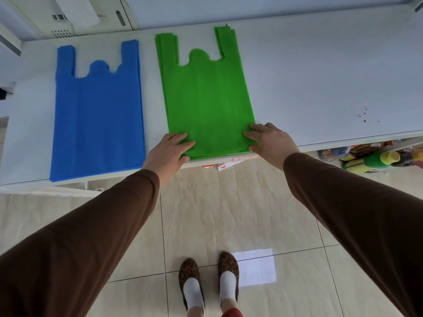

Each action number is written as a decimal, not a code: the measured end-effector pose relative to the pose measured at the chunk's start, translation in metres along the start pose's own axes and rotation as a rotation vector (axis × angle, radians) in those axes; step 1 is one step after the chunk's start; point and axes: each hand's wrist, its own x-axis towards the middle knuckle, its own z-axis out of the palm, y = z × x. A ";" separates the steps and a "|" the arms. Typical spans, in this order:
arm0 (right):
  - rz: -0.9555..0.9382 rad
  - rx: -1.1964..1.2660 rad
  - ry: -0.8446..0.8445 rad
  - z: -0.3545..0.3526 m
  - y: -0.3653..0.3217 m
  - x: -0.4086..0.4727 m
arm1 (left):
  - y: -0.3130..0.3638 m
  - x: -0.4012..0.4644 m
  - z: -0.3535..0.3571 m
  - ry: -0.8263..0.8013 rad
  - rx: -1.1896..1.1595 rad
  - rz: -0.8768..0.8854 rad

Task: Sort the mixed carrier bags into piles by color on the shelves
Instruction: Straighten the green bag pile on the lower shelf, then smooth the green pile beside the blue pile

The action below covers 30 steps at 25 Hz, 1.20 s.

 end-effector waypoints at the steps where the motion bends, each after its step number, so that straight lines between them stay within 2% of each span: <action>1: 0.013 0.000 -0.018 -0.002 -0.003 -0.001 | 0.001 -0.001 -0.001 -0.009 0.006 -0.004; 4: 0.049 -0.053 -0.049 -0.008 -0.020 -0.007 | 0.005 -0.013 -0.008 -0.049 0.020 -0.029; 8: -0.030 -0.065 0.008 -0.028 -0.084 -0.017 | -0.015 -0.061 -0.028 -0.069 -0.031 -0.088; 14: -0.181 0.045 0.020 -0.040 -0.221 0.006 | -0.119 -0.140 -0.052 -0.059 -0.003 -0.214; 19: -0.090 0.150 -0.033 -0.012 -0.293 0.040 | -0.207 -0.171 -0.056 -0.038 0.002 -0.308; 21: -0.039 0.123 -0.064 0.003 -0.309 0.050 | -0.229 -0.172 -0.049 -0.053 0.006 -0.319; 25: -0.039 0.021 -0.094 0.023 -0.319 0.067 | -0.252 -0.166 -0.032 -0.075 0.067 -0.214; 30: -0.053 -0.015 -0.058 0.032 -0.311 0.076 | -0.268 -0.161 -0.024 -0.048 0.046 -0.144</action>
